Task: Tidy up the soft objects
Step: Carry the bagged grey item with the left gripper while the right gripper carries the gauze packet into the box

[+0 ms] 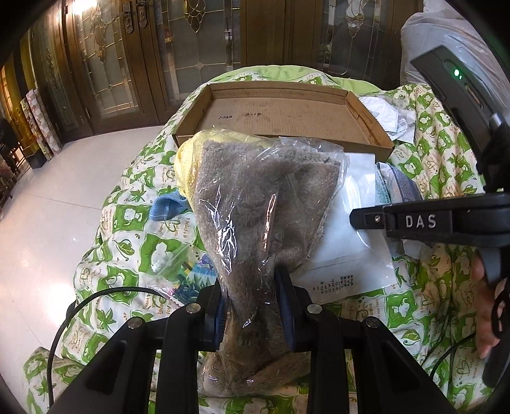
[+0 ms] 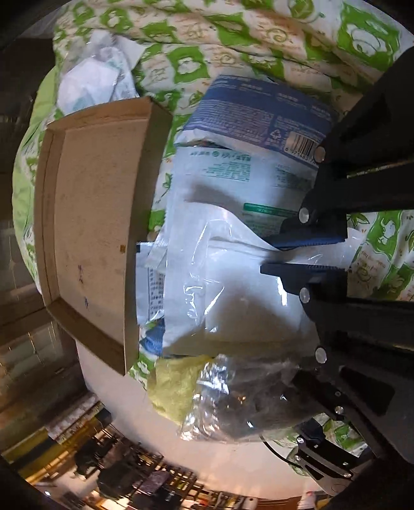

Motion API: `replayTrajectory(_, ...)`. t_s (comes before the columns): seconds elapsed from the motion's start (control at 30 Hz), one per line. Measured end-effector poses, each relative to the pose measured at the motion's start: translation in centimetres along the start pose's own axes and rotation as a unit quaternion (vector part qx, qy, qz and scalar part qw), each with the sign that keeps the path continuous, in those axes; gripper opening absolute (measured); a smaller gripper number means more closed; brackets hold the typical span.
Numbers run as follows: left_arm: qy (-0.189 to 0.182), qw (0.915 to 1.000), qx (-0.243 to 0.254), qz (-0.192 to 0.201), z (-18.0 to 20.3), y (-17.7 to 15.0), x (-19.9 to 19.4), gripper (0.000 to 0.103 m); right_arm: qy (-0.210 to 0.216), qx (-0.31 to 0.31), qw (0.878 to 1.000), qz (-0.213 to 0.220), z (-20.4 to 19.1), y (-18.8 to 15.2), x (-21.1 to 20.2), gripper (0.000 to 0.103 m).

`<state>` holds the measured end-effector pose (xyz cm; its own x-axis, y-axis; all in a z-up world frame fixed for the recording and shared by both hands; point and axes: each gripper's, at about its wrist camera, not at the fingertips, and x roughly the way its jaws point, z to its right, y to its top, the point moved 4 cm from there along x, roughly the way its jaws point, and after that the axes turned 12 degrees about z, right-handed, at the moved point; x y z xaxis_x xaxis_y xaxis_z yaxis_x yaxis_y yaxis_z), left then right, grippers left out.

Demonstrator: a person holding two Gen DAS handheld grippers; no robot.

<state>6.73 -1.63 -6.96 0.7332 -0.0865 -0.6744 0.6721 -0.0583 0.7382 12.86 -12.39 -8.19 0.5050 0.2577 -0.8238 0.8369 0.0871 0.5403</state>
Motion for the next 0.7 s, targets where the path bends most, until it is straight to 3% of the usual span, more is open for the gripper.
replayTrajectory(0.3,0.005,0.9999,0.01,0.0,0.3,0.2,-0.3,0.029,-0.029,-0.054,0.998,0.007,1.4,1.3,-2.0,0.007)
replayTrajectory(0.7,0.034,0.9987,0.038,0.009,0.8,2.5,-1.2,0.022,-0.038,-0.038,0.998,0.033,4.4,3.6,-4.8,0.007)
